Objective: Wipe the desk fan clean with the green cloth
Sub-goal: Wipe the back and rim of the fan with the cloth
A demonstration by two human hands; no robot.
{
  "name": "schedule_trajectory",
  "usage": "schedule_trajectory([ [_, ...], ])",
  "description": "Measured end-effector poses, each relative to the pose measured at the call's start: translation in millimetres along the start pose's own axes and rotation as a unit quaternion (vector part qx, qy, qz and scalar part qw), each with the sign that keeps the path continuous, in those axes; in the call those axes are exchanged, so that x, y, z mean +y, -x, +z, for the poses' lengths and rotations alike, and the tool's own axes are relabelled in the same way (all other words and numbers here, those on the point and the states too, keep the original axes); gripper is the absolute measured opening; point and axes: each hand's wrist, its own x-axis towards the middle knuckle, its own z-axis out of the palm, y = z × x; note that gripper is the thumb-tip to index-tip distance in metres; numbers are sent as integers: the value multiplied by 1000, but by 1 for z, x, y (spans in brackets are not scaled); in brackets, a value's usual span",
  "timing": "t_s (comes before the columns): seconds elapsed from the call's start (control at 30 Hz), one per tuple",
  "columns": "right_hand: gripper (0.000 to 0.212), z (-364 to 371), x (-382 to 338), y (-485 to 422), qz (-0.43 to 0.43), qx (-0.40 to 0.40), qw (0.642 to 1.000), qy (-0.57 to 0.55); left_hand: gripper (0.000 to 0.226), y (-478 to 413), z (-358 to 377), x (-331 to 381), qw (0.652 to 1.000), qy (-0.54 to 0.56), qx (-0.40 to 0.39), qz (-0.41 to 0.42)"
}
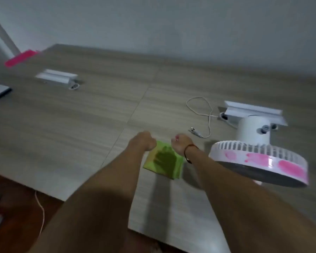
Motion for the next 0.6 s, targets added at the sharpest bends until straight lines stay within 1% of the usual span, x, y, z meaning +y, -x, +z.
schedule_trajectory([
  [0.03, 31, 10, 7, -4, 36, -6, 999, 6, 58, -6, 8, -5, 1000, 8, -14, -11],
  [0.07, 40, 19, 14, -10, 76, 6, 997, -1, 59, -15, 17, -10, 999, 34, -14, -18],
  [0.13, 53, 38, 34, -11, 151, 36, 987, -41, 58, -29, 42, -19, 995, 92, 4, -37],
  [0.2, 64, 57, 43, -12, 204, 52, 973, -95, 62, -39, 62, -21, 987, 145, 26, -63],
  [0.27, 68, 70, 49, -17, 229, 79, 960, -139, 70, -46, 79, -22, 980, 167, 34, -98],
  [0.33, 60, 80, 53, -22, 220, 73, 964, -128, 68, -48, 95, -25, 981, 157, 31, -106],
  [0.4, 48, 80, 53, -23, 191, 44, 976, -90, 59, -46, 106, -26, 988, 117, 23, -98],
  [0.43, 45, 79, 52, -23, 176, 33, 980, -84, 57, -42, 107, -26, 991, 97, 23, -94],
  [0.5, 43, 72, 45, -16, 140, 26, 985, -93, 52, -30, 101, -22, 993, 80, 55, -74],
  [0.53, 41, 67, 41, -11, 127, 33, 984, -117, 49, -22, 95, -20, 991, 98, 81, -49],
  [0.6, 33, 53, 26, 5, 96, 71, 976, -182, 41, -3, 75, -15, 974, 185, 129, 17],
])
